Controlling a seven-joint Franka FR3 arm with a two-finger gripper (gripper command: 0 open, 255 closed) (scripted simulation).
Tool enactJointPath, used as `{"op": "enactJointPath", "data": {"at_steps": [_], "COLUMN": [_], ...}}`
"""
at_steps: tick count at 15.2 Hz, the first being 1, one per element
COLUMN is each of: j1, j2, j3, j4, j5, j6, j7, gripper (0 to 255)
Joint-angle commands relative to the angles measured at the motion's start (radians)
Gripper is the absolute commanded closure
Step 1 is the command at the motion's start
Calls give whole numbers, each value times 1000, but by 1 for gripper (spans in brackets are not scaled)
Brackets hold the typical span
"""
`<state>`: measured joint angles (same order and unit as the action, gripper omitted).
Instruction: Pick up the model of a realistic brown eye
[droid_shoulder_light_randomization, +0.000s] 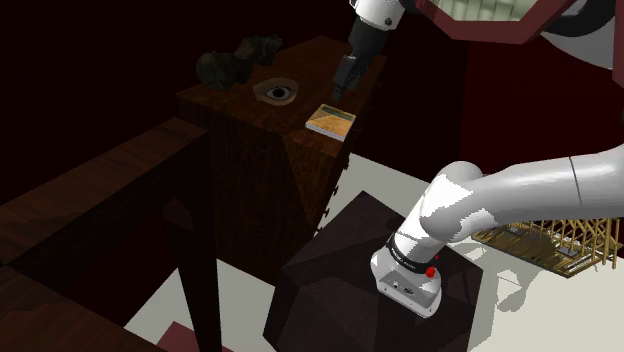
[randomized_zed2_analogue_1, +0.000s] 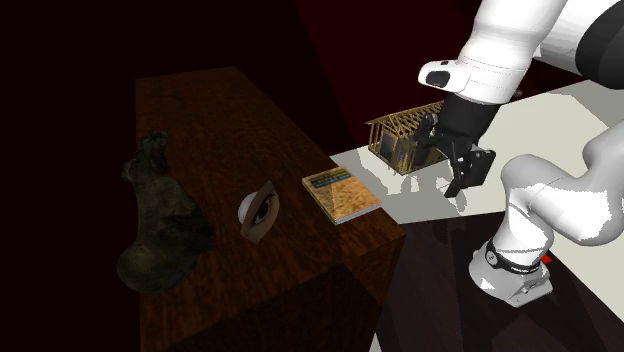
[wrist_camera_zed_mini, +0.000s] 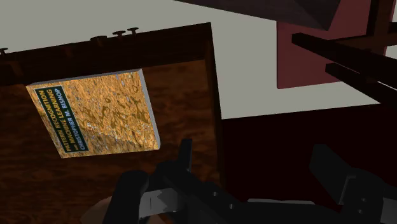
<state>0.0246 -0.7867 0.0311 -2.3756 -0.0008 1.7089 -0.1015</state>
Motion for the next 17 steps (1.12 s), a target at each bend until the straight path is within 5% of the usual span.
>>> {"op": "enactJointPath", "data": {"at_steps": [1, 17], "j1": [0, -35], "j2": [0, 609], "j3": [0, -191], "j4": [0, 383], "j5": [0, -31], "j6": [0, 148], "j7": [0, -308], "gripper": [0, 0]}}
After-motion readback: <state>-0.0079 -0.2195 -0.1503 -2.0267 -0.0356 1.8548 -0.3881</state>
